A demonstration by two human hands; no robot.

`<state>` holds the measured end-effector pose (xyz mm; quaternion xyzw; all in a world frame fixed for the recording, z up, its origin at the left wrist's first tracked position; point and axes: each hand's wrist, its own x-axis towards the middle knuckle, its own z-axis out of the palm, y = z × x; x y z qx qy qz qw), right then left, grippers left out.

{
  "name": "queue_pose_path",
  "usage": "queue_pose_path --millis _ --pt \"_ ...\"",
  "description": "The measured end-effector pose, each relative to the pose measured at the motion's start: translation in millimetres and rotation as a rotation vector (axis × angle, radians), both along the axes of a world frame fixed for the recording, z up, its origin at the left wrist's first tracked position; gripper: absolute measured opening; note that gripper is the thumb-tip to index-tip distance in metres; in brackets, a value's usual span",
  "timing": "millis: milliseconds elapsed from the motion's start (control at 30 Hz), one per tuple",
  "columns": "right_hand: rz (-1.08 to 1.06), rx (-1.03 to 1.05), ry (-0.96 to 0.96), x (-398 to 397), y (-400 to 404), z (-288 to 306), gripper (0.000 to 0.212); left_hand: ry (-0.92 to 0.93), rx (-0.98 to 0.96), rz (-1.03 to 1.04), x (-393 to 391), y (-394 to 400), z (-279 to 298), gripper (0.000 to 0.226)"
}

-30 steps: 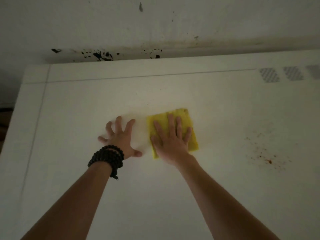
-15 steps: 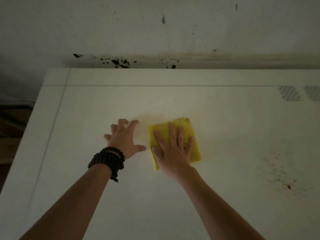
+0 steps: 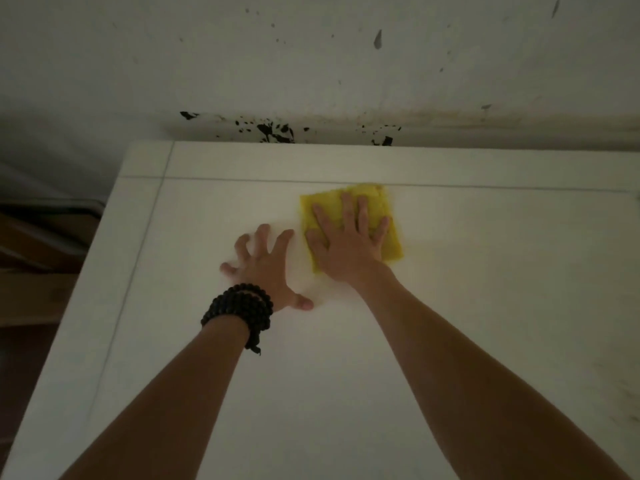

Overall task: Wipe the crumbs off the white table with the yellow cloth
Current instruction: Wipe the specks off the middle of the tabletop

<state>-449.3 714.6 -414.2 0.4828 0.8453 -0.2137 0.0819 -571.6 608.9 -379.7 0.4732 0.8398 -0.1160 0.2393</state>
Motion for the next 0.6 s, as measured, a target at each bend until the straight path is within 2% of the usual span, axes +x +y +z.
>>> queue_pose_path --millis 133,267,367,600 --pt "-0.013 0.032 0.006 33.6 -63.7 -4.0 0.061 -0.009 0.005 -0.006 1.0 -3.0 0.7 0.136" --pt "-0.040 -0.031 -0.022 13.3 -24.1 3.0 0.059 -0.009 -0.011 -0.009 5.7 6.0 1.8 0.136" --pt "-0.051 -0.006 -0.005 -2.6 -1.9 1.4 0.060 -0.002 -0.011 0.010 2.6 8.7 -3.0 0.137" --pt "-0.113 -0.012 0.038 48.3 -68.0 -9.6 0.061 -0.027 -0.015 0.030 -4.9 -5.7 -4.9 0.132"
